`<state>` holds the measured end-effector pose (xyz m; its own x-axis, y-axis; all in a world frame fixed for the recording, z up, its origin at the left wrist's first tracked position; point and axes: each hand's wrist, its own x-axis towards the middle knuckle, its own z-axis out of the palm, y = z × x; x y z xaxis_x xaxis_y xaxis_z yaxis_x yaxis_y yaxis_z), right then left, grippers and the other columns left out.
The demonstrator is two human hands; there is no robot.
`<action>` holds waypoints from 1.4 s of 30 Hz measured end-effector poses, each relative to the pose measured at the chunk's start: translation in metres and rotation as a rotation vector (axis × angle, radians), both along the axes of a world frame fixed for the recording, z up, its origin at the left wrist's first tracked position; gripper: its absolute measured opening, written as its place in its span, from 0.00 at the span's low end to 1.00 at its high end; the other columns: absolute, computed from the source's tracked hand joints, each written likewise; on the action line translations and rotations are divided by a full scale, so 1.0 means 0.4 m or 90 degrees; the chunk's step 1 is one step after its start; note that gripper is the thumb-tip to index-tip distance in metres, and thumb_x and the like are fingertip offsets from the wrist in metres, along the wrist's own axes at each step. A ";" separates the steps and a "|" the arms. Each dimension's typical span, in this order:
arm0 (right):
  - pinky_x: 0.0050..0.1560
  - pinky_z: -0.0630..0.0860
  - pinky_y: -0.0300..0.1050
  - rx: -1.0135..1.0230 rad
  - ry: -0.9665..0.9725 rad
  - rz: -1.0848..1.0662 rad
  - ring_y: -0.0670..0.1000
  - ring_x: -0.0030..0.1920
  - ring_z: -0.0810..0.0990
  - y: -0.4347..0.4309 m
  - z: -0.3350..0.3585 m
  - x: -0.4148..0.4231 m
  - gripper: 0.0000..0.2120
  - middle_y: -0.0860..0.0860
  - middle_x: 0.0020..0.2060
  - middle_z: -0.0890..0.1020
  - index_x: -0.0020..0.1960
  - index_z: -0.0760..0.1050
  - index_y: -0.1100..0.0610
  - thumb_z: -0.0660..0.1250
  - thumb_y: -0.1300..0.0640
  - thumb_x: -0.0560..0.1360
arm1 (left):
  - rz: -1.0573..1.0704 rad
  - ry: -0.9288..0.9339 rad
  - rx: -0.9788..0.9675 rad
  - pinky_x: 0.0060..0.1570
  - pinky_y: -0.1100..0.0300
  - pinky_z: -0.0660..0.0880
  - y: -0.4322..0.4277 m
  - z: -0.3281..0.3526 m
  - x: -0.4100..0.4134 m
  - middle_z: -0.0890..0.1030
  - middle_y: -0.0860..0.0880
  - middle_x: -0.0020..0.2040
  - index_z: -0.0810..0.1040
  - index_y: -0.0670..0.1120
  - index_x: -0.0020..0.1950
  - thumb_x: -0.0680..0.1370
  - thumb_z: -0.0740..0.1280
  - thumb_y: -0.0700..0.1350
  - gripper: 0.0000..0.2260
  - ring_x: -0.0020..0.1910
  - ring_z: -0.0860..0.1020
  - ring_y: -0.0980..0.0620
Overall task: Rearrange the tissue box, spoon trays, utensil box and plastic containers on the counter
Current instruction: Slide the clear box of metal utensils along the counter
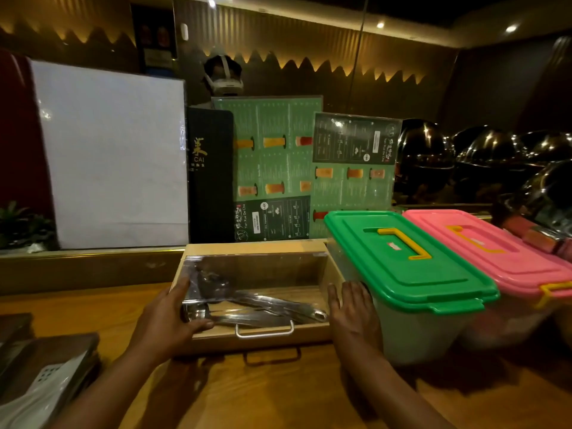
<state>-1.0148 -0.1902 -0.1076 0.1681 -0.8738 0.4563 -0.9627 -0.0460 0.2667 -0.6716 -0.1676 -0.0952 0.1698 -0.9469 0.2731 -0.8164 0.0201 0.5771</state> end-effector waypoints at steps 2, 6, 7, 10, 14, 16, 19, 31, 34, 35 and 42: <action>0.66 0.69 0.65 0.016 -0.011 -0.014 0.71 0.60 0.75 -0.005 0.002 0.009 0.24 0.71 0.56 0.78 0.65 0.74 0.69 0.65 0.71 0.69 | 0.002 0.003 0.002 0.46 0.58 0.73 -0.003 0.002 -0.003 0.77 0.42 0.65 0.60 0.54 0.78 0.63 0.82 0.53 0.49 0.60 0.77 0.42; 0.67 0.67 0.68 0.043 -0.030 -0.046 0.72 0.58 0.74 -0.006 0.009 0.035 0.22 0.73 0.53 0.77 0.62 0.73 0.74 0.55 0.70 0.70 | 0.010 0.003 0.009 0.50 0.56 0.75 -0.005 -0.002 -0.005 0.75 0.43 0.68 0.59 0.55 0.79 0.64 0.81 0.55 0.49 0.63 0.75 0.42; 0.67 0.66 0.69 0.053 -0.040 -0.053 0.72 0.58 0.74 -0.004 0.011 0.044 0.22 0.74 0.53 0.77 0.61 0.73 0.75 0.54 0.70 0.70 | 0.011 0.009 0.011 0.52 0.55 0.75 -0.005 -0.001 -0.003 0.74 0.43 0.69 0.58 0.55 0.79 0.64 0.81 0.55 0.49 0.65 0.74 0.42; 0.67 0.66 0.70 0.054 -0.068 -0.055 0.73 0.57 0.75 0.001 0.011 0.058 0.23 0.76 0.51 0.77 0.57 0.74 0.77 0.51 0.68 0.69 | 0.009 0.036 0.013 0.58 0.51 0.75 -0.007 0.006 0.004 0.71 0.43 0.73 0.59 0.55 0.79 0.64 0.81 0.54 0.49 0.69 0.71 0.41; 0.67 0.65 0.70 0.063 -0.089 -0.063 0.74 0.56 0.76 0.007 0.013 0.054 0.22 0.75 0.51 0.78 0.56 0.75 0.77 0.52 0.68 0.68 | 0.004 0.039 0.012 0.60 0.50 0.73 -0.008 0.013 0.001 0.70 0.43 0.74 0.59 0.56 0.79 0.64 0.81 0.54 0.48 0.71 0.69 0.41; 0.65 0.68 0.70 0.084 -0.100 -0.068 0.74 0.56 0.76 0.008 0.018 0.050 0.22 0.75 0.51 0.78 0.56 0.76 0.76 0.52 0.68 0.68 | 0.003 0.042 0.004 0.60 0.51 0.73 -0.006 0.013 -0.006 0.70 0.43 0.74 0.59 0.56 0.79 0.64 0.81 0.53 0.48 0.71 0.69 0.41; 0.65 0.69 0.70 0.109 -0.102 -0.068 0.74 0.58 0.75 0.005 0.022 0.043 0.24 0.75 0.52 0.78 0.59 0.75 0.75 0.51 0.68 0.69 | 0.003 0.041 -0.002 0.60 0.51 0.73 -0.003 0.014 -0.009 0.69 0.43 0.74 0.58 0.56 0.79 0.64 0.81 0.53 0.49 0.71 0.69 0.40; 0.65 0.67 0.68 0.133 -0.086 -0.059 0.74 0.58 0.75 0.005 0.022 0.029 0.23 0.76 0.53 0.77 0.59 0.74 0.77 0.52 0.69 0.68 | 0.023 0.041 0.033 0.58 0.53 0.74 0.006 0.015 -0.026 0.70 0.44 0.73 0.58 0.56 0.79 0.66 0.80 0.55 0.48 0.69 0.70 0.43; 0.66 0.66 0.68 0.122 -0.067 -0.058 0.73 0.58 0.73 0.004 0.024 0.027 0.23 0.75 0.53 0.76 0.60 0.73 0.77 0.54 0.70 0.68 | 0.016 0.047 0.043 0.58 0.54 0.73 0.008 0.019 -0.028 0.69 0.45 0.74 0.56 0.56 0.79 0.66 0.80 0.54 0.48 0.70 0.69 0.43; 0.67 0.65 0.68 0.119 -0.064 -0.059 0.73 0.58 0.72 0.002 0.023 0.025 0.23 0.75 0.53 0.76 0.61 0.72 0.77 0.54 0.70 0.69 | 0.012 0.054 0.047 0.58 0.54 0.73 0.006 0.020 -0.027 0.68 0.45 0.74 0.56 0.57 0.79 0.67 0.80 0.54 0.48 0.70 0.69 0.43; 0.69 0.61 0.66 0.134 -0.023 -0.056 0.71 0.62 0.69 0.016 0.042 0.011 0.29 0.71 0.59 0.75 0.67 0.70 0.70 0.61 0.65 0.67 | -0.028 0.045 0.075 0.70 0.47 0.67 0.028 0.043 -0.008 0.54 0.47 0.81 0.46 0.63 0.79 0.68 0.79 0.56 0.51 0.79 0.55 0.42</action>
<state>-1.0104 -0.1839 -0.0907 0.0743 -0.9610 0.2665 -0.9743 -0.0130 0.2249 -0.6749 -0.1563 -0.0782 0.1422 -0.9786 0.1489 -0.7737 -0.0161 0.6334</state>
